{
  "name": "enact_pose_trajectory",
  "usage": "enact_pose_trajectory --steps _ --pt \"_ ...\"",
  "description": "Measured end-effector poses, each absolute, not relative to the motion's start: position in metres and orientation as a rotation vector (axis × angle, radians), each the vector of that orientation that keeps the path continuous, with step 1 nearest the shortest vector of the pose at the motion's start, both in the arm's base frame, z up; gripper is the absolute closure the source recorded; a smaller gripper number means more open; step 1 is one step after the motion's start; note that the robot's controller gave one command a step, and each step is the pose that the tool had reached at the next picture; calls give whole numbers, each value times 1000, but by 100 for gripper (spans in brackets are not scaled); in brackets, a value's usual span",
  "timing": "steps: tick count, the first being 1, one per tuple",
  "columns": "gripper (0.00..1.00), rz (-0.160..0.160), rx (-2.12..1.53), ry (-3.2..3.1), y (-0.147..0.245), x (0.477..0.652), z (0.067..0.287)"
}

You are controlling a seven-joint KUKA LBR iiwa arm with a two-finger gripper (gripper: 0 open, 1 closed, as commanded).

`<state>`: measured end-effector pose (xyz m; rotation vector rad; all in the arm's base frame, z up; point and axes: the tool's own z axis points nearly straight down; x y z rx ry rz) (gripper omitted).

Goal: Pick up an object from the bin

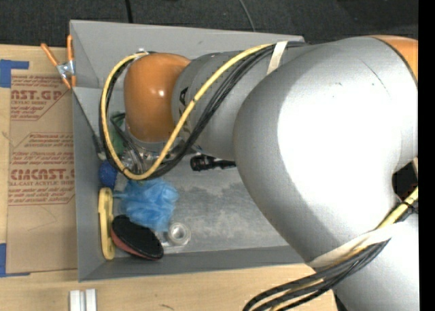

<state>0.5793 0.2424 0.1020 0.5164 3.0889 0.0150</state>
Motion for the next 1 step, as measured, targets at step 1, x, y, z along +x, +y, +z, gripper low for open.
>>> enact_pose_trajectory --steps 1 --pt "100 16 516 3088 243 580 111"
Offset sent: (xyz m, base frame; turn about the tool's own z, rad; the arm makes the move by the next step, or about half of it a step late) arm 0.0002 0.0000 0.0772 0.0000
